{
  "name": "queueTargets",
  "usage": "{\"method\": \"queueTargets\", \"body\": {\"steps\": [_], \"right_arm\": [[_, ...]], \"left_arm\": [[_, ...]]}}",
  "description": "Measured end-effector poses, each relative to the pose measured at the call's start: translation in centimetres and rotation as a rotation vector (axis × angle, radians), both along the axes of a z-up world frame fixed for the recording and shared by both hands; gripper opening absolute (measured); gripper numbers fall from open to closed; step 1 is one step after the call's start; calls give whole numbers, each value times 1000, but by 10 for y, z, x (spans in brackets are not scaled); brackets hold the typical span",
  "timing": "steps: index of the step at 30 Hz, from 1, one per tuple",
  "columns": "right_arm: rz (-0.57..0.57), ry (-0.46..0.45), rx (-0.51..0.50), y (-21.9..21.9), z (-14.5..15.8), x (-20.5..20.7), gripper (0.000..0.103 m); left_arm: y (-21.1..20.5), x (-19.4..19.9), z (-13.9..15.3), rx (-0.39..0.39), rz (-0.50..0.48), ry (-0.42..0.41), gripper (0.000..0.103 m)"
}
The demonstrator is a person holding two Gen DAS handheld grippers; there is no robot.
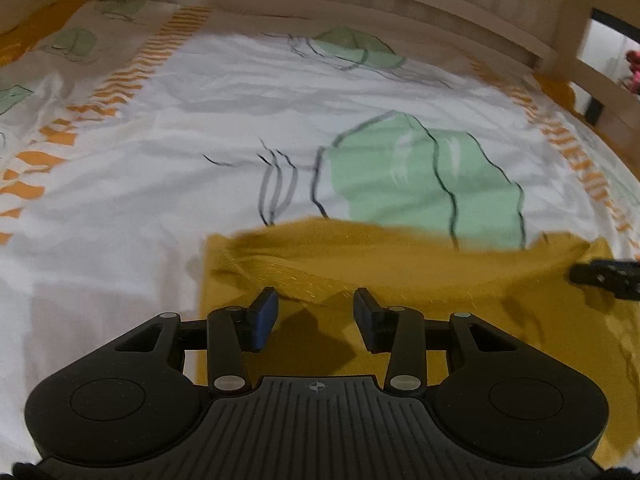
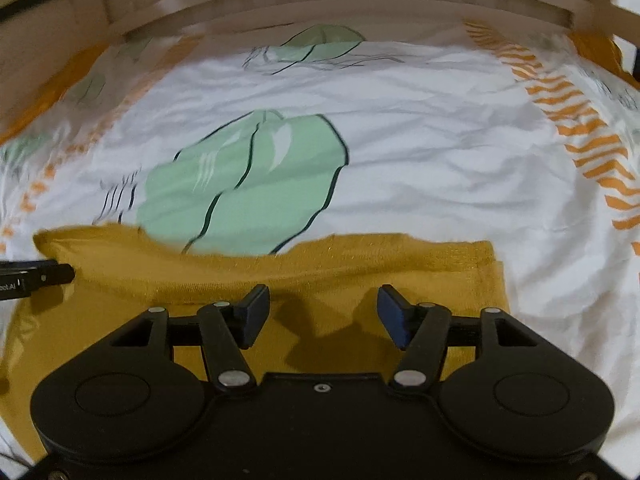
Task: Fold small clothes
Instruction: 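Open both tools and smooth the folded sweater flat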
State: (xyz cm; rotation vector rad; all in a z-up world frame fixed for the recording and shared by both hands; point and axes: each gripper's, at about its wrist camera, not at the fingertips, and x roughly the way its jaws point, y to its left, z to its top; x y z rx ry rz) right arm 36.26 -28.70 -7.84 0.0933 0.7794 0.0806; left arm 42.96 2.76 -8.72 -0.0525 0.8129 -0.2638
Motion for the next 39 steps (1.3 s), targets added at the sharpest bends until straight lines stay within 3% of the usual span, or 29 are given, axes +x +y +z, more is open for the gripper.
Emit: {"method": "queueTargets", "body": {"steps": [4, 8, 15, 24, 28, 32, 36, 39], "right_arm": [[-9, -7, 11, -1, -1, -7, 65], [-5, -16, -2, 0, -2, -13, 65], [-30, -6, 10, 4, -1, 7, 73], [-54, -9, 36, 11, 0, 17, 73], [-15, -11, -17, 21, -2, 0, 74], [16, -18, -57, 31, -3, -23, 81], [59, -13, -102, 40, -5, -48, 93], [75, 7, -122, 46, -11, -68, 94]], "left_arm": [[11, 6, 1, -22, 63, -5, 40], [15, 2, -1, -10, 64, 0, 41], [12, 6, 2, 12, 63, -1, 41], [22, 23, 3, -20, 122, 31, 41], [21, 2, 5, -5, 94, 29, 41], [15, -30, 7, 9, 40, 29, 41], [9, -60, 4, 55, 18, 48, 52], [6, -82, 1, 81, 3, 50, 59]]}}
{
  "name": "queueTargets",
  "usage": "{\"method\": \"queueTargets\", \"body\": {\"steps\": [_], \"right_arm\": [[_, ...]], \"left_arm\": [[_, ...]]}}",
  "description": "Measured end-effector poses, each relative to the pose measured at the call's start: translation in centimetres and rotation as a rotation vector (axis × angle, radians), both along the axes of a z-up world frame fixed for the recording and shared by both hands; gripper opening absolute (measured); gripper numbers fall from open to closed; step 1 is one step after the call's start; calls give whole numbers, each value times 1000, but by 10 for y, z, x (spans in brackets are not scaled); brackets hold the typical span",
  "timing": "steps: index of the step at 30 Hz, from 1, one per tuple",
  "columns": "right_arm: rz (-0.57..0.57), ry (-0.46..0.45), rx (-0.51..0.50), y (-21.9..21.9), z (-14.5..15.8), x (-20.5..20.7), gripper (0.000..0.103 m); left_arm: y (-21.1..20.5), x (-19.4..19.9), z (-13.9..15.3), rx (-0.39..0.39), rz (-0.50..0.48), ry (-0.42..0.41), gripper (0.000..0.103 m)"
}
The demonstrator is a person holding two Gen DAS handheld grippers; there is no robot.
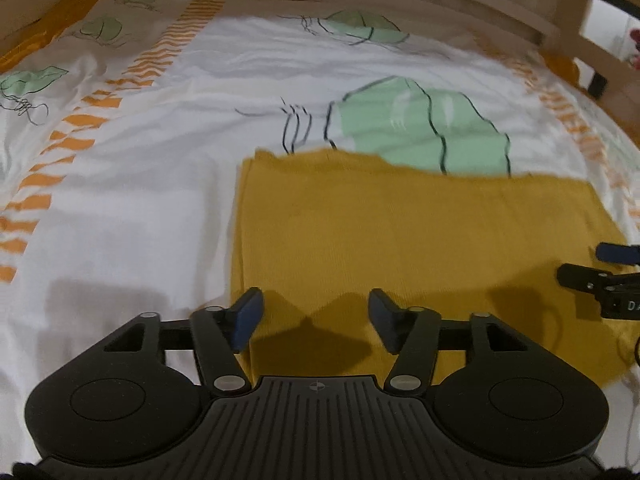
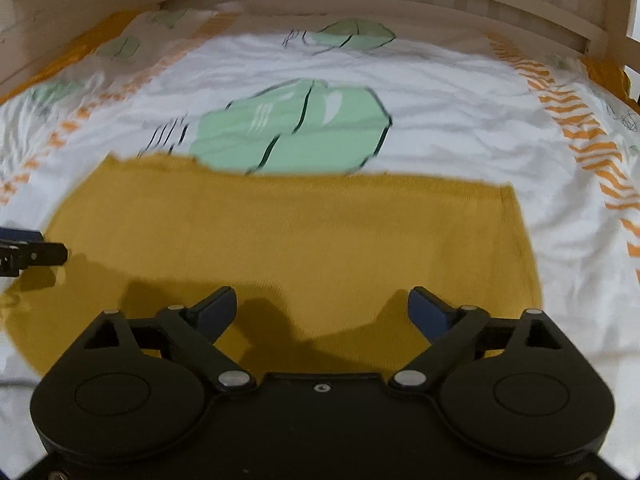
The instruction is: Fold small clothes
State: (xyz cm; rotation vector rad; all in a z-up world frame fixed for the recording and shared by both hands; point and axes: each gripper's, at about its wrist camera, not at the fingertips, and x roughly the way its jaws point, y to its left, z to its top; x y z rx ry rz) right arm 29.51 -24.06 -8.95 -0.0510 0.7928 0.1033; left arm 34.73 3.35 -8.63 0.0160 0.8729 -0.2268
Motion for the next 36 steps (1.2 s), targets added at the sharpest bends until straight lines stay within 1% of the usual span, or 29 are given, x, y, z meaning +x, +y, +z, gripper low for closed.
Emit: {"method": "queueTargets", "body": {"steps": [2, 5, 7, 9, 11, 13, 15, 17, 19, 22, 23, 24, 25, 26, 27, 29, 31, 32, 34, 35, 36], "right_arm": [[2, 13, -8, 3, -5, -12, 96], [4, 23, -26, 4, -8, -26, 97], [0, 38, -24, 4, -10, -33, 98], [-4, 57, -19, 1, -12, -40, 98], [-3, 70, -15, -3, -13, -46, 99], [7, 84, -8, -6, -11, -52, 99], [18, 91, 26, -13, -5, -61, 99], [9, 90, 82, -27, 1, -71, 99], [-22, 76, 119, -44, 5, -83, 99], [-96, 53, 150, -72, 6, -93, 98], [-130, 57, 165, -83, 5, -93, 96], [-150, 63, 178, -89, 3, -92, 87], [-166, 68, 193, -96, 1, -91, 81], [-173, 70, 201, -101, 0, -89, 74], [-179, 67, 211, -104, 0, -87, 69], [-182, 56, 235, -109, 0, -84, 66], [-180, 64, 250, -110, -2, -79, 64], [-181, 71, 244, -109, -3, -79, 60], [-185, 75, 230, -108, -6, -77, 46], [-188, 73, 230, -108, -6, -80, 27], [-194, 70, 234, -109, -5, -80, 21]], "left_arm": [[-1, -12, -3, 17, 4, 13, 60], [1, -23, -10, 22, 30, 44, 62], [3, -31, -13, 36, 47, 44, 66], [6, -37, -18, 21, 54, 64, 67], [8, -45, -20, 15, 56, 56, 68], [9, -50, -19, 27, 40, 53, 68], [11, -54, -16, 22, 27, 58, 68], [19, -57, -12, -12, 28, 65, 68], [28, -58, -9, -40, 31, 68, 67], [38, -56, -7, -48, 48, 65, 67], [40, -54, -7, -57, 57, 67, 67], [43, -52, -6, -68, 65, 72, 67], [45, -51, -6, -83, 73, 74, 66], [46, -49, -5, -96, 77, 74, 66], [46, -48, -4, -110, 79, 71, 65], [45, -47, -1, -125, 73, 63, 61], [42, -46, -1, -128, 58, 61, 61], [40, -46, -2, -127, 51, 65, 61], [37, -46, -4, -127, 43, 80, 61], [36, -45, -5, -129, 42, 88, 61], [36, -45, -6, -131, 43, 94, 61]]}}
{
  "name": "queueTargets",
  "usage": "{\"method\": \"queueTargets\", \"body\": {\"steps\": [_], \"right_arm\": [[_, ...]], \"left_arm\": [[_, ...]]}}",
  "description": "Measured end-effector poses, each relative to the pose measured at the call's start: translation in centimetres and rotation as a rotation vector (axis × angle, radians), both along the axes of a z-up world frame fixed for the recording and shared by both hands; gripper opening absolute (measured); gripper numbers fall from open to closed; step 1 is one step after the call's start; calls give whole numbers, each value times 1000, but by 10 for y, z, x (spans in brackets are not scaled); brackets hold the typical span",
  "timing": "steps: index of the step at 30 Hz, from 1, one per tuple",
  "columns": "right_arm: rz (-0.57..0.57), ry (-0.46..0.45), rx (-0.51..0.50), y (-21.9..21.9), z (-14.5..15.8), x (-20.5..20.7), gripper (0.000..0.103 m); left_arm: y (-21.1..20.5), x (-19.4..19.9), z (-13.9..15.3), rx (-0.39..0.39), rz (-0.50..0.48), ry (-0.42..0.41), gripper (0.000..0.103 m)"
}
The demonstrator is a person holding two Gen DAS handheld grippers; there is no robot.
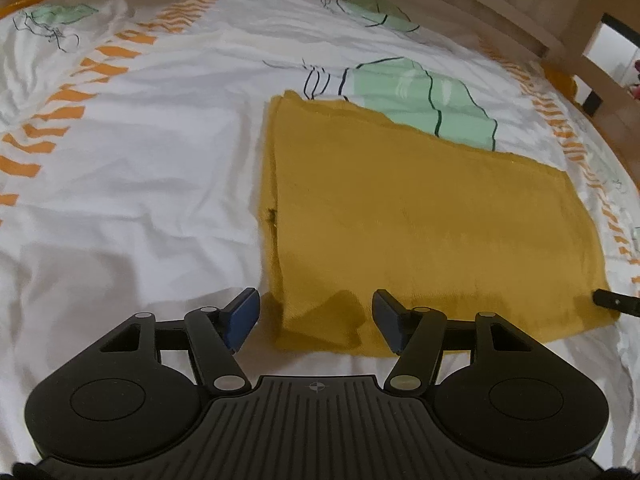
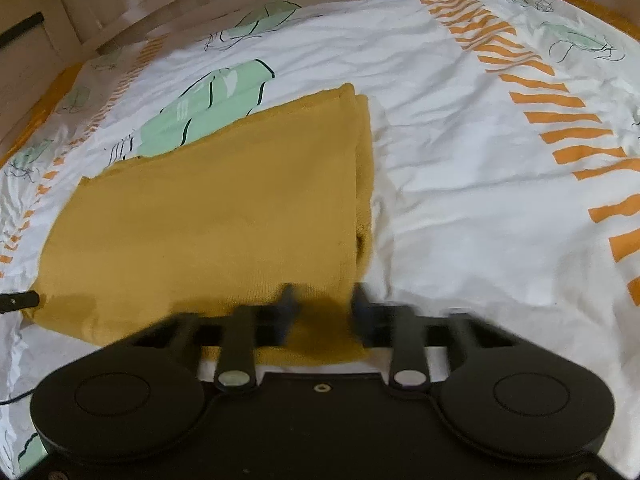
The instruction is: Fold small clothes
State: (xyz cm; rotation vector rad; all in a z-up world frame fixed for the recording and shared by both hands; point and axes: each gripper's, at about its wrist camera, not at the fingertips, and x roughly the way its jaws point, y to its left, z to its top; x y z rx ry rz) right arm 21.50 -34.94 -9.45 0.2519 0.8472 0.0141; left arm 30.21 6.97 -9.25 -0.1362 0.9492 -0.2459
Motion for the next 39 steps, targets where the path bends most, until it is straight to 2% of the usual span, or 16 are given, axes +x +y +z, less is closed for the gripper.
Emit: {"method": "queueTargets", "body": {"steps": [5, 7, 10, 13, 14, 15, 17, 18, 21, 24, 27, 29, 31, 33, 36, 39], "right_arm": [[-10, -2, -34, -1, 8, -8, 11], [-31, 41, -72, -4, 1, -9, 11], [-55, 49, -23, -11, -3, -10, 11], [-64, 38, -21, -9, 2, -11, 22], [-71, 31, -17, -8, 3, -11, 30], [-75, 23, -20, -8, 5, -12, 44], [-85, 3, -51, -6, 9, -12, 63], [-89, -15, -68, -4, 13, -13, 68], [-96, -67, -106, 0, 22, -15, 72], [-92, -137, -152, 8, 30, -18, 87], [-71, -221, -240, 26, 39, -18, 102], [-81, -256, -324, 44, 45, -17, 102], [-78, -240, -420, 67, 46, -12, 102], [-16, -232, -477, 89, 44, -5, 102], [83, -228, -463, 112, 42, 8, 102], [138, -204, -378, 123, 43, 32, 97]], "left_arm": [[0, 0, 1, 0, 4, 3, 61], [0, 0, 0, 2, 11, 12, 61], [1, 1, -3, 2, 23, 40, 61], [2, 2, -6, 15, 39, 57, 61], [1, 2, -6, 26, 42, 63, 61], [1, 2, -6, 35, 45, 66, 61], [-1, 1, -4, 51, 56, 70, 61], [-2, 1, -3, 60, 63, 74, 61], [-6, 0, 2, 123, 84, 86, 61], [-13, -6, 13, 236, 113, 19, 61], [-17, -13, 28, 307, 160, -85, 61], [-18, -16, 38, 312, 179, -131, 61], [-18, -15, 44, 296, 174, -141, 61], [-17, -14, 48, 270, 159, -133, 61], [-17, -13, 48, 251, 143, -105, 61], [-14, -13, 49, 233, 148, -87, 61]]}}
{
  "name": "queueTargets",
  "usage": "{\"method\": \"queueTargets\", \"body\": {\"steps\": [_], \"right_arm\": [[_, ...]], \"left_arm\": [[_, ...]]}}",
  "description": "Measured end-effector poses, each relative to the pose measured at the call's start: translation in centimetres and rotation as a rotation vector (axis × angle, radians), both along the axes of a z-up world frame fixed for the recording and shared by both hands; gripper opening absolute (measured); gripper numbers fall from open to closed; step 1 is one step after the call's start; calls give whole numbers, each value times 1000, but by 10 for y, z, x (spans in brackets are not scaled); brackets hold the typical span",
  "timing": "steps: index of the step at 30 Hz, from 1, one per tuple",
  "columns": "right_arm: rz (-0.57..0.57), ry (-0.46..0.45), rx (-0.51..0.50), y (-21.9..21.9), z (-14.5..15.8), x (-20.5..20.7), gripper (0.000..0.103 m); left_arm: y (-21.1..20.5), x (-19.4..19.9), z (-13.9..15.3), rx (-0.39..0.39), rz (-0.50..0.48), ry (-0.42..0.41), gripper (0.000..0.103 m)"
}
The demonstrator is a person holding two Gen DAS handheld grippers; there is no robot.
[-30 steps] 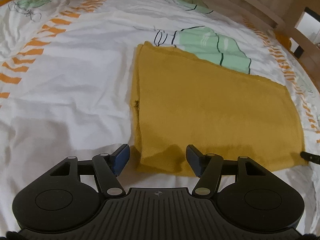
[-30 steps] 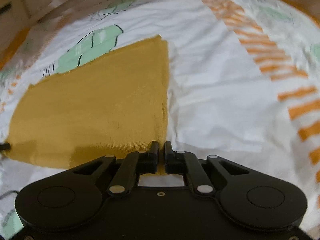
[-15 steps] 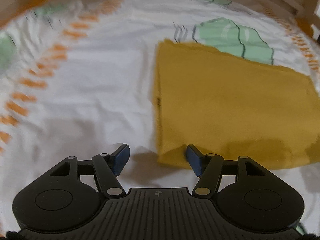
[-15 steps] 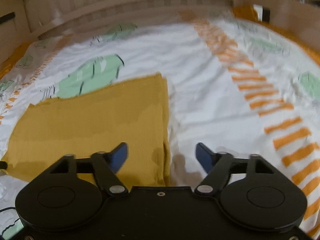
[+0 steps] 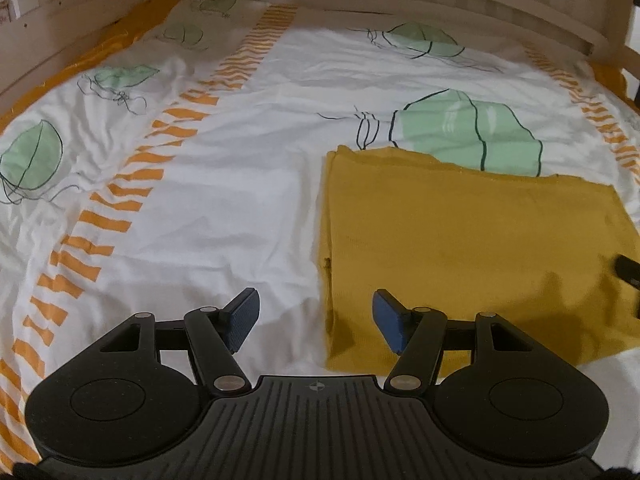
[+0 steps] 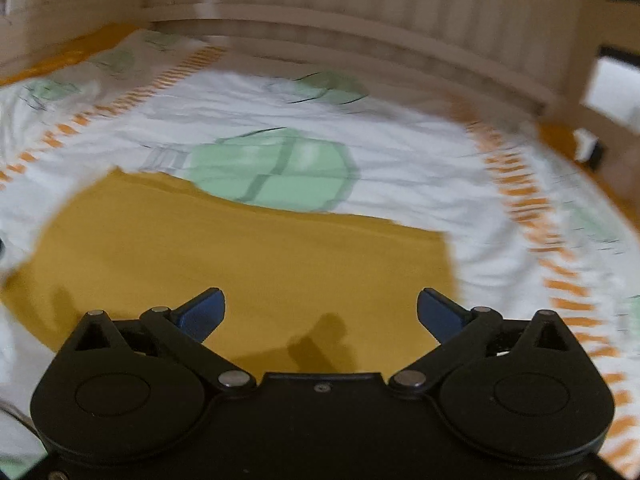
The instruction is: Fold small clothes
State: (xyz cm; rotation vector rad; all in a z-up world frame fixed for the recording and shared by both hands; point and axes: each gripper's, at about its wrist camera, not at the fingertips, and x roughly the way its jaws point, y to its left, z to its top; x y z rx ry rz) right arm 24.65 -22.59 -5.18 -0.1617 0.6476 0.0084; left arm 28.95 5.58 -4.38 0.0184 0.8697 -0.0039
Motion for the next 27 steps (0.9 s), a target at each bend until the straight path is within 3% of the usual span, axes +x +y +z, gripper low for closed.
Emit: {"method": "queueTargets", "body": {"steps": [1, 3, 5, 6, 8, 16, 27], "right_arm": [[5, 29, 31, 4, -1, 12, 92], [12, 82, 122, 5, -5, 38, 54], [7, 140, 246, 0, -12, 65, 34], [2, 156, 296, 3, -16, 73, 30], [-29, 174, 331, 8, -21, 92, 30], [-52, 215, 273, 32, -45, 112, 27], [-8, 199, 270, 33, -35, 83, 31]], "left_arm": [[2, 1, 1, -12, 6, 3, 61], [5, -1, 3, -34, 18, 7, 61], [9, 0, 6, -54, 28, 7, 61], [11, 1, 7, -63, 32, 8, 61], [15, 2, 8, -82, 42, 12, 61], [27, 7, 6, -146, 79, 54, 61], [25, 4, 4, -155, 75, 79, 61]]}}
